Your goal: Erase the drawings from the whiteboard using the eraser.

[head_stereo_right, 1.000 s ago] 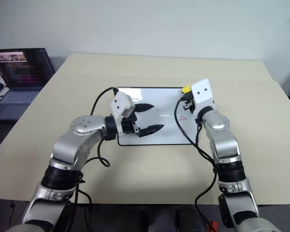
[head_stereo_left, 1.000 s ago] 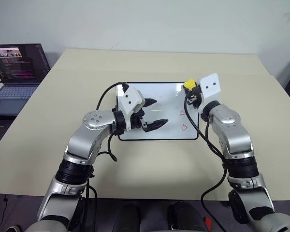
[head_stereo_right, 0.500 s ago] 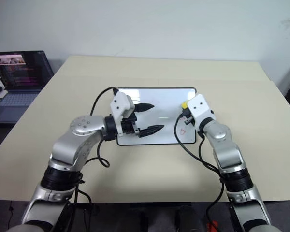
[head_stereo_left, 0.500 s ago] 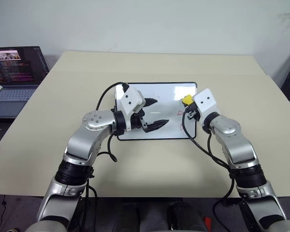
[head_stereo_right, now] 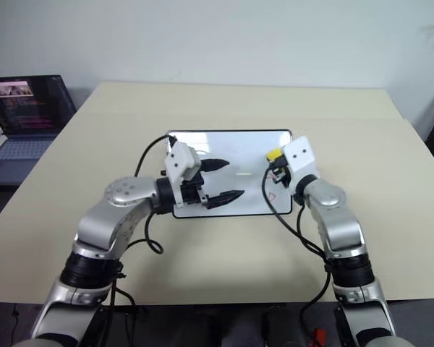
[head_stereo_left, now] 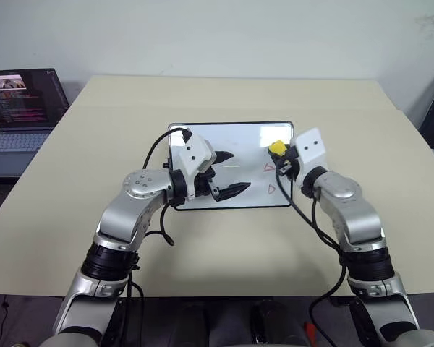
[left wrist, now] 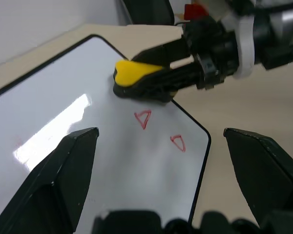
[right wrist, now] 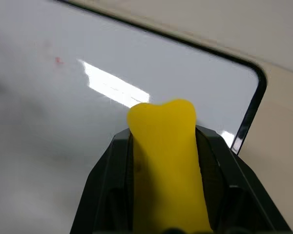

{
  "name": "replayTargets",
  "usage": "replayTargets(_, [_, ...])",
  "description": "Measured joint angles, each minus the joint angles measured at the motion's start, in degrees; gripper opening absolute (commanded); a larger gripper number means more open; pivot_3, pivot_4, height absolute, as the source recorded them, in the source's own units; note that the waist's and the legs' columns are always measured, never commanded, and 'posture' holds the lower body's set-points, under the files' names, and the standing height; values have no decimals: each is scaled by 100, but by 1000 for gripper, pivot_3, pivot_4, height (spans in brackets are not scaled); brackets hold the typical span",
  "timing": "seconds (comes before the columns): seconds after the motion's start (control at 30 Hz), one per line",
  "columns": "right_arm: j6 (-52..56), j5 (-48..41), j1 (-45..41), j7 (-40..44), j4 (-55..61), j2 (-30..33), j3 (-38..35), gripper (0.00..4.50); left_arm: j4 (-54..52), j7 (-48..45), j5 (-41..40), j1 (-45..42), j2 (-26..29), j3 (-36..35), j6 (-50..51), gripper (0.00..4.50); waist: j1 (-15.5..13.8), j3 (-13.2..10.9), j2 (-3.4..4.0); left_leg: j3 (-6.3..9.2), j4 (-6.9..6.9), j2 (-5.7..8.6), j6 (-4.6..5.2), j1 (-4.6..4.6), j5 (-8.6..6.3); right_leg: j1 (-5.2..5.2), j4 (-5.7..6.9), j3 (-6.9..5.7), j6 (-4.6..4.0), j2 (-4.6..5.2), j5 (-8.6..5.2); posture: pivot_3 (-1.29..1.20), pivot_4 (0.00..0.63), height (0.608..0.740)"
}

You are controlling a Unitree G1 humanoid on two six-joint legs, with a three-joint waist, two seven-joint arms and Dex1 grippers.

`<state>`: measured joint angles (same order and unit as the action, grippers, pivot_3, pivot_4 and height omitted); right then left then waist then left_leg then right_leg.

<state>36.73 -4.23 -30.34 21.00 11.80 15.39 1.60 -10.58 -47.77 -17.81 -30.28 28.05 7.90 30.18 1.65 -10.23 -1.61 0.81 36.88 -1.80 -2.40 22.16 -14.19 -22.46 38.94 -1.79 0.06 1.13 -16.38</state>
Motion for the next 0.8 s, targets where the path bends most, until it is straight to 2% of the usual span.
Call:
replayTargets(0.1, [68, -246, 59, 116, 392, 108, -187, 1390, -6, 117, 6, 79, 41, -70, 87, 4500, -10, 0, 0, 7, -1, 0, 0, 24, -2, -15, -5, -8, -7, 2, 3, 0, 150, 740])
replayTargets(0.23, [189, -371, 517, 303, 888, 576, -244, 1390, -43, 210, 21, 271, 152, -98, 232, 4500, -27, 0, 0, 8, 3, 7, -1, 77, -3, -61, -3, -10, -5, 8, 1, 0, 150, 740])
replayTargets(0.4, [85, -80, 868, 514, 1139, 1197, 227, 1390, -45, 172, 29, 246, 204, -17, 313, 4500, -38, 0, -1, 5, 5, 13, -1, 80, -3, -71, 2, -10, -4, 7, 1, 0, 150, 740])
replayTargets(0.6, [-364, 485, 707, 361, 935, 1068, 892, 1390, -40, 50, 53, 85, 210, 131, 332, 4500, 1, 0, -1, 4, 4, 14, -1, 74, -2, -72, 5, -10, -4, -3, 0, 0, 150, 740])
replayTargets(0.8, [-620, 980, 351, 66, 422, 810, 1208, 1389, -23, -43, 95, 81, 250, 148, 352, 4500, -16, 0, -1, 4, 5, 12, -2, 76, -2, -72, 5, -11, -5, -3, 1, 0, 150, 740])
